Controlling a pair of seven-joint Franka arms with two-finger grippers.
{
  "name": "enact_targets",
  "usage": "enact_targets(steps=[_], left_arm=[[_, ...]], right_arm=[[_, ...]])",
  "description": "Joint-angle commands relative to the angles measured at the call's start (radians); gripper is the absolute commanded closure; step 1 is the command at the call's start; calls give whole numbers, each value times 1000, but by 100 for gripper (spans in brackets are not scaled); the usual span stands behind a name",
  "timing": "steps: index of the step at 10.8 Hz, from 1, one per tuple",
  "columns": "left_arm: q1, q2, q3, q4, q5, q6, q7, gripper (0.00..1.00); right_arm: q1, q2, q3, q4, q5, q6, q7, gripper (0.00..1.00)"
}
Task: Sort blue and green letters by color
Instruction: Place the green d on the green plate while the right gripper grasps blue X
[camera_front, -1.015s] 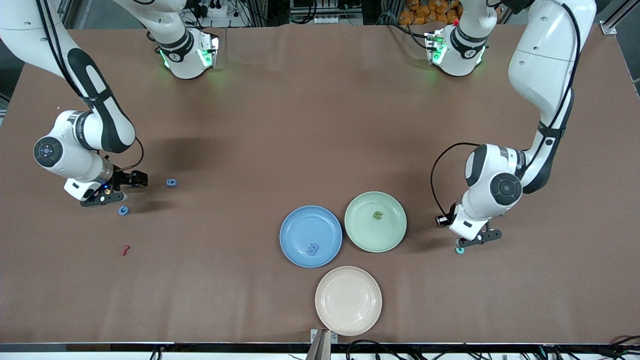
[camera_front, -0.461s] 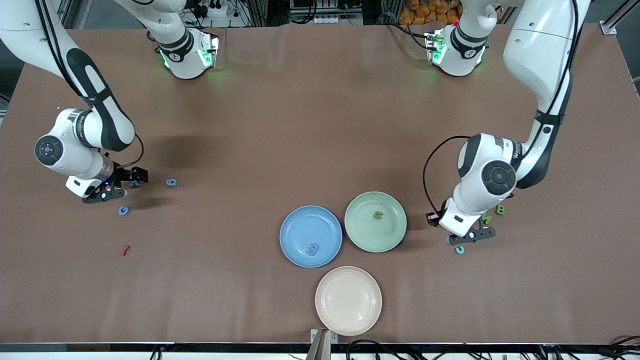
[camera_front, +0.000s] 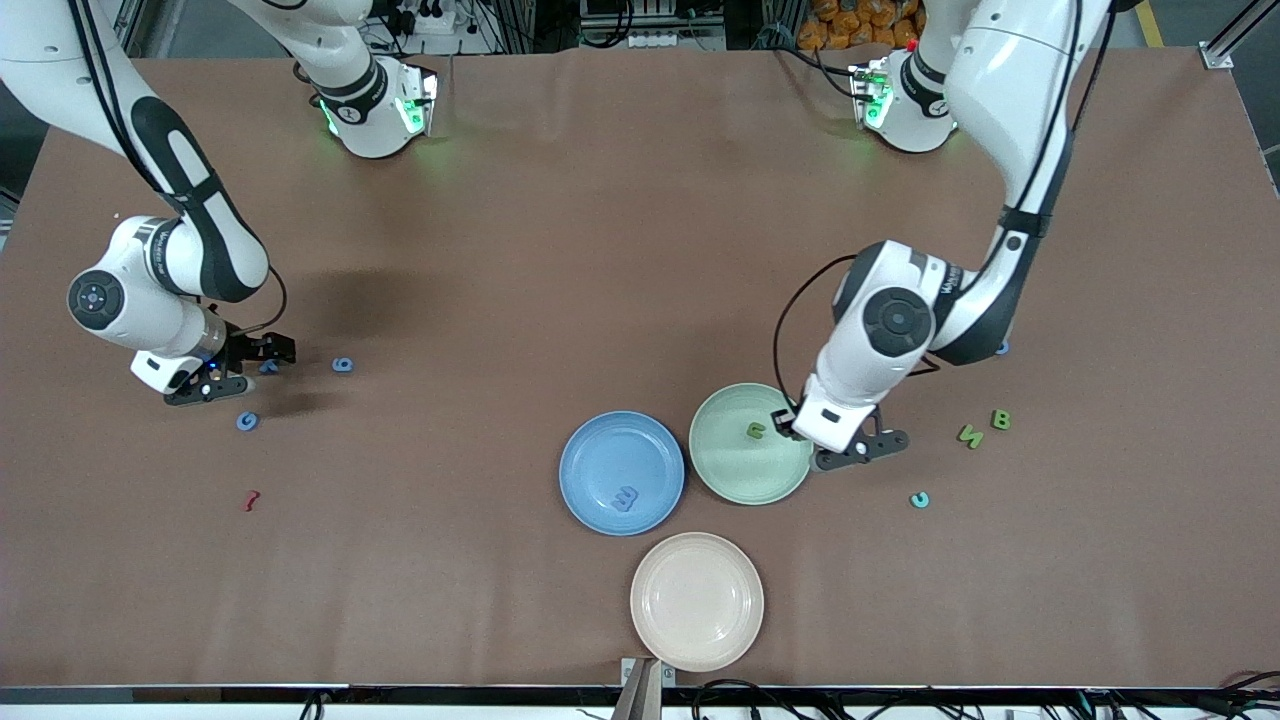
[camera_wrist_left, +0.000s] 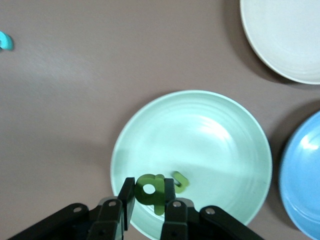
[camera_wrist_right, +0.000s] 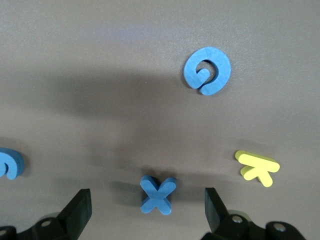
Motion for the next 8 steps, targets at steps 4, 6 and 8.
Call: enact_targets(steps=[4, 6, 8], left_arm=[[-85, 72, 42, 84, -7, -19, -88, 0], [-83, 70, 44, 81, -5, -19, -85, 0], [-65, 55, 42, 71, 40, -20, -56, 0]], right_arm=[[-18, 3, 13, -24, 23, 43, -15, 0], [-18, 9, 13, -24, 23, 45, -15, 0], [-18, 12, 13, -24, 23, 45, -15, 0]])
